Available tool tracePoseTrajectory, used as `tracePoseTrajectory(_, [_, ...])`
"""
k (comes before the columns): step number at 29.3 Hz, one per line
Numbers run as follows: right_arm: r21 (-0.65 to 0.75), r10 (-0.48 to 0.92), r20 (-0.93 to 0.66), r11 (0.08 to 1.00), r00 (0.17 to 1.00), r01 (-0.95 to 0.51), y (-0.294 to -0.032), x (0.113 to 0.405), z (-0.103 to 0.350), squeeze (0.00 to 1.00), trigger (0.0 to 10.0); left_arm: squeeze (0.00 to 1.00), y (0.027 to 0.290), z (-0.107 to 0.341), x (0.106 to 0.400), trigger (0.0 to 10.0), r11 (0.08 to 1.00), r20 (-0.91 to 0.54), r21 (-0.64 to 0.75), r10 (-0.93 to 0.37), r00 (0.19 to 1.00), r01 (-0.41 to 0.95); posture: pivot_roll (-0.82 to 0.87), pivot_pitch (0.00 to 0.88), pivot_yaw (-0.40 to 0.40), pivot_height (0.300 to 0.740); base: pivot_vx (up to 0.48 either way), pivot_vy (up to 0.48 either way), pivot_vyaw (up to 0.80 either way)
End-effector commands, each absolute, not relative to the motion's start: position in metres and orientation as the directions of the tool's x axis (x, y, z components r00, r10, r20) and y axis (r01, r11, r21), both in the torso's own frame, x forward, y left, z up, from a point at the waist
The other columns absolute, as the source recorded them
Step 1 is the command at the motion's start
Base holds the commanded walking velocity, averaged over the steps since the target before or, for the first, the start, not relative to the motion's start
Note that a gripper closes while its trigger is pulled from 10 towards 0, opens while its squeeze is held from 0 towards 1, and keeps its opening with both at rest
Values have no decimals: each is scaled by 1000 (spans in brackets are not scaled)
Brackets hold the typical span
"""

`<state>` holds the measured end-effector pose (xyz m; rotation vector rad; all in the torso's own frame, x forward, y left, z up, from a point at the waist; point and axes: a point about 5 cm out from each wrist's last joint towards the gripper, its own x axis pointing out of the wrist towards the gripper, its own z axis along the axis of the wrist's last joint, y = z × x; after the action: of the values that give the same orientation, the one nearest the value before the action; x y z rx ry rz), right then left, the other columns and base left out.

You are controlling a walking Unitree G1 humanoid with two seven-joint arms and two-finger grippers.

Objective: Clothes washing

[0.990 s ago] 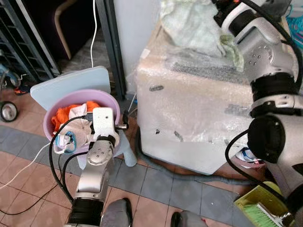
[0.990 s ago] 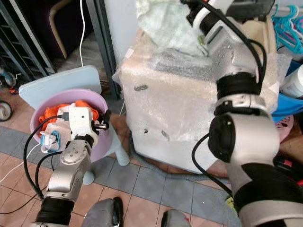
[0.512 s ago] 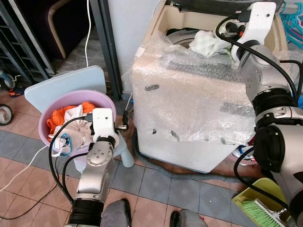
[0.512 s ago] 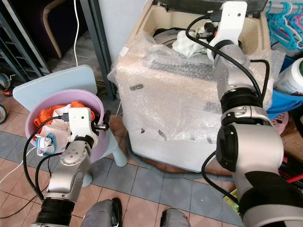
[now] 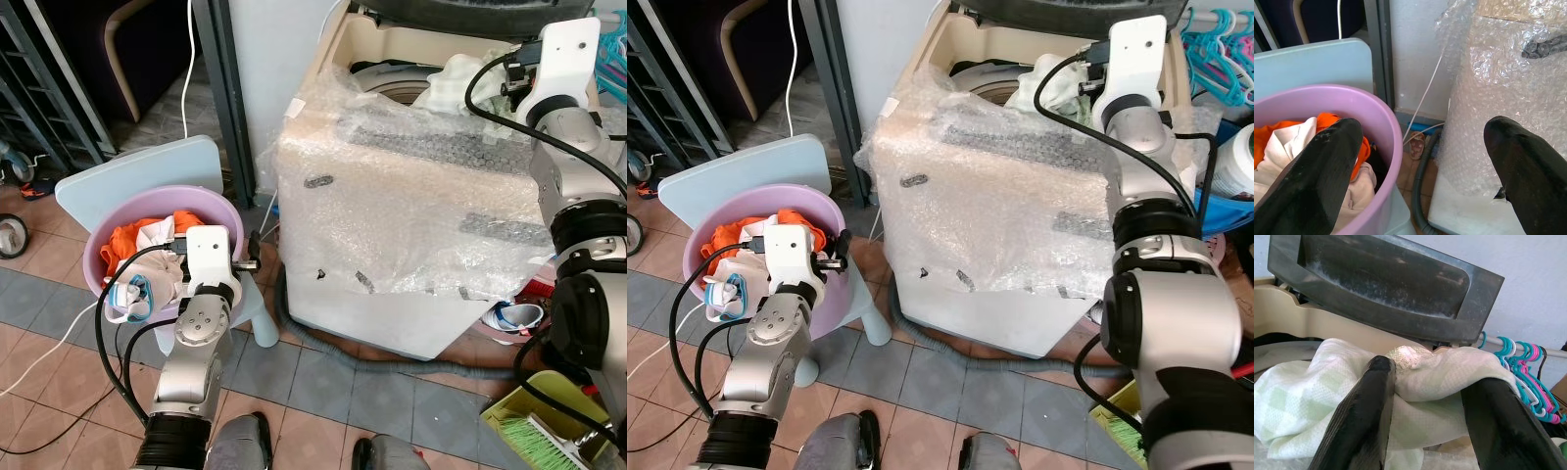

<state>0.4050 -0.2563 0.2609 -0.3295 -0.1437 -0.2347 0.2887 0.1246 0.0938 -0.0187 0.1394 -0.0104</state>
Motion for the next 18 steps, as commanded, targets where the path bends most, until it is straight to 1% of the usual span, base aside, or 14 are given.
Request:
tracePoseTrajectory(1, [-337,-380,66,862,923,379,-284,396,237,1000,10000,0,126,92,289,10000,1000,-150,-6,-8,989,8,-30,71,20,740,0,0,0])
tracePoseTrajectory(2, [-306,-425,50,855,904,419,-294,392,233,1000,10000,0,126,92,289,10000,1000,-149,-5,-10,989,9,-30,71,20,740,0,0,0])
tracePoseTrajectory(4, [-314,-435,61,846,899,431,-298,390,233,1000,10000,0,126,93,289,10000,1000,-148,-4,-10,989,9,-29,71,18,740,0,0,0])
tracePoseTrajectory(7, [-274,-353,51,895,934,353,-289,394,233,1000,10000,0,126,92,289,10000,1000,-148,-5,-9,989,9,-32,70,18,740,0,0,0])
tracePoseTrajectory(9, [-289,-278,79,913,957,289,-277,397,235,1000,10000,0,126,92,289,10000,1000,-148,-5,-11,989,10,-32,70,18,740,0,0,0])
tracePoseTrajectory(10, [-268,-216,101,934,971,235,-268,400,237,1000,10000,0,125,93,290,10000,1000,-147,-5,-11,989,11,-30,71,19,740,0,0,0])
tracePoseTrajectory(11, [-258,-190,108,943,976,212,-264,400,238,1000,10000,0,125,93,290,10000,1000,-146,-5,-12,989,11,-31,70,19,740,0,0,0])
tracePoseTrajectory(12, [-223,-111,128,965,986,138,-254,402,240,1000,10000,0,126,93,290,10000,1000,-146,-5,-11,989,11,-31,70,19,740,0,0,0])
tracePoseTrajectory(13, [-203,-68,141,974,988,96,-249,403,241,1000,10000,0,126,93,290,10000,1000,-146,-5,-11,989,10,-31,70,19,740,0,0,0])
tracePoseTrajectory(14, [-167,38,147,986,988,-13,-237,404,241,1000,10000,0,126,93,290,10000,1000,-146,-5,-11,989,10,-34,68,20,740,0,0,0])
tracePoseTrajectory(18, [-132,212,137,972,968,-194,-215,404,239,1000,10000,0,125,93,291,10000,1000,-146,-5,-13,989,12,-37,66,19,740,0,0,0])
